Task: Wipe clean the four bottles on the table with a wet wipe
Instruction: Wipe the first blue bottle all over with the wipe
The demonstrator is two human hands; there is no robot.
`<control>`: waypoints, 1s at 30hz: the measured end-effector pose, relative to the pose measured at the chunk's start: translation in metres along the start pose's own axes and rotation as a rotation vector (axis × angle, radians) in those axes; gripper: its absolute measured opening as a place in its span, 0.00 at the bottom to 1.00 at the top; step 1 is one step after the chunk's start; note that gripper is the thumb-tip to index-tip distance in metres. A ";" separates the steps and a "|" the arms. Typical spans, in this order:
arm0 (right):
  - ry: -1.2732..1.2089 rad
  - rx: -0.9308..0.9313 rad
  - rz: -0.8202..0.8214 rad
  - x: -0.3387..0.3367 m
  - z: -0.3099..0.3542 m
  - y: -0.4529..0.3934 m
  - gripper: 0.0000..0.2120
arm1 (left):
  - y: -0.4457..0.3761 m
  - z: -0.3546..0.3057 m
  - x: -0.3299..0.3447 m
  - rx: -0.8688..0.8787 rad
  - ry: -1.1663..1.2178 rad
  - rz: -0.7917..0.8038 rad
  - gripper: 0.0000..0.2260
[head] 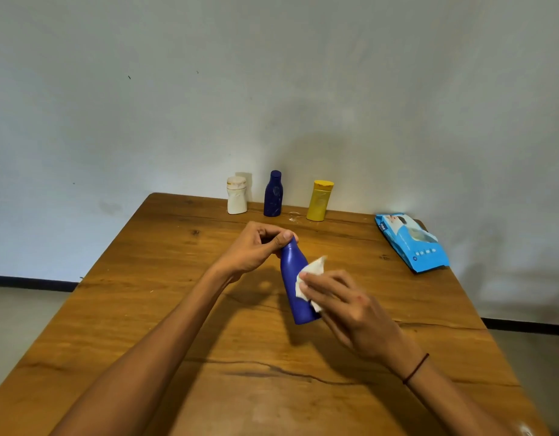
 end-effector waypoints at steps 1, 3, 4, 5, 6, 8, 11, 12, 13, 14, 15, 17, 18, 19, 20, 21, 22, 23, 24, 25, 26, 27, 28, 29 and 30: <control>-0.017 0.058 -0.017 0.000 -0.003 -0.006 0.24 | 0.000 0.000 0.004 -0.003 -0.003 0.016 0.15; -0.044 0.123 -0.046 -0.001 -0.006 -0.020 0.24 | 0.000 -0.001 0.009 0.000 0.024 0.016 0.15; -0.040 0.115 -0.048 -0.002 -0.005 -0.025 0.24 | 0.000 -0.002 0.009 0.002 0.049 0.000 0.15; -0.024 0.078 -0.034 -0.003 -0.002 -0.027 0.23 | 0.000 -0.002 0.007 0.003 0.070 -0.016 0.14; -0.004 0.022 -0.006 -0.004 0.003 -0.027 0.23 | 0.000 -0.002 0.003 0.003 0.081 -0.030 0.14; 0.031 -0.097 0.044 -0.003 0.013 -0.018 0.22 | 0.002 -0.001 -0.005 0.005 0.084 -0.044 0.13; 0.023 -0.132 0.025 0.004 0.019 0.005 0.20 | 0.005 0.001 -0.014 0.006 0.089 -0.068 0.14; 0.004 -0.106 0.007 0.005 0.019 0.010 0.20 | 0.006 0.002 -0.016 0.008 0.094 -0.070 0.14; -0.020 -0.067 -0.011 0.006 0.017 0.012 0.20 | 0.007 0.003 -0.015 0.010 0.094 -0.066 0.15; -0.043 -0.018 -0.027 0.006 0.014 0.011 0.20 | 0.008 0.004 -0.013 0.013 0.090 -0.055 0.15; -0.053 0.035 -0.042 0.007 0.013 0.008 0.21 | 0.008 0.003 -0.009 0.015 0.080 -0.038 0.15; -0.055 0.117 -0.072 0.008 0.012 -0.004 0.23 | 0.008 0.002 -0.001 0.010 0.075 -0.017 0.15; -0.050 0.126 -0.081 0.008 0.012 -0.010 0.23 | 0.007 0.001 0.001 0.007 0.089 -0.020 0.15; -0.031 0.095 -0.074 0.008 0.014 -0.014 0.22 | 0.007 0.000 0.002 0.005 0.113 -0.027 0.15; 0.006 0.027 -0.051 0.007 0.017 -0.016 0.22 | 0.007 -0.001 0.002 0.005 0.135 -0.031 0.15; 0.055 -0.061 -0.021 0.007 0.020 -0.016 0.21 | 0.007 -0.002 0.000 0.005 0.146 -0.036 0.16; 0.096 -0.141 0.002 0.008 0.023 -0.013 0.21 | 0.008 -0.002 -0.003 0.005 0.147 -0.043 0.17; 0.110 -0.192 0.008 0.010 0.026 -0.007 0.20 | 0.009 -0.002 -0.006 0.006 0.145 -0.052 0.17; 0.101 -0.209 -0.003 0.011 0.027 -0.001 0.19 | 0.010 -0.001 -0.010 0.010 0.146 -0.062 0.17; 0.078 -0.201 -0.024 0.012 0.027 0.006 0.19 | 0.011 0.000 -0.012 0.018 0.151 -0.070 0.17; 0.054 -0.176 -0.050 0.013 0.026 0.012 0.19 | 0.012 0.001 -0.015 0.026 0.159 -0.078 0.18; 0.032 -0.141 -0.077 0.013 0.023 0.017 0.19 | 0.013 0.002 -0.017 0.030 0.166 -0.084 0.18; 0.018 -0.098 -0.104 0.012 0.021 0.020 0.20 | 0.014 0.003 -0.017 0.030 0.175 -0.089 0.17; 0.003 -0.046 -0.128 0.011 0.019 0.021 0.21 | 0.015 0.004 -0.016 0.027 0.183 -0.092 0.17; -0.014 0.010 -0.146 0.010 0.018 0.020 0.21 | 0.016 0.005 -0.015 0.026 0.192 -0.096 0.16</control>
Point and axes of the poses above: each hand's wrist, its own y-axis away from the middle knuckle, its own x-axis out of the palm, z = x × y, the point moved 2 cm from there along -y, towards the middle knuckle, and after that the axes turned 5 degrees about y, right-handed, at the moved point
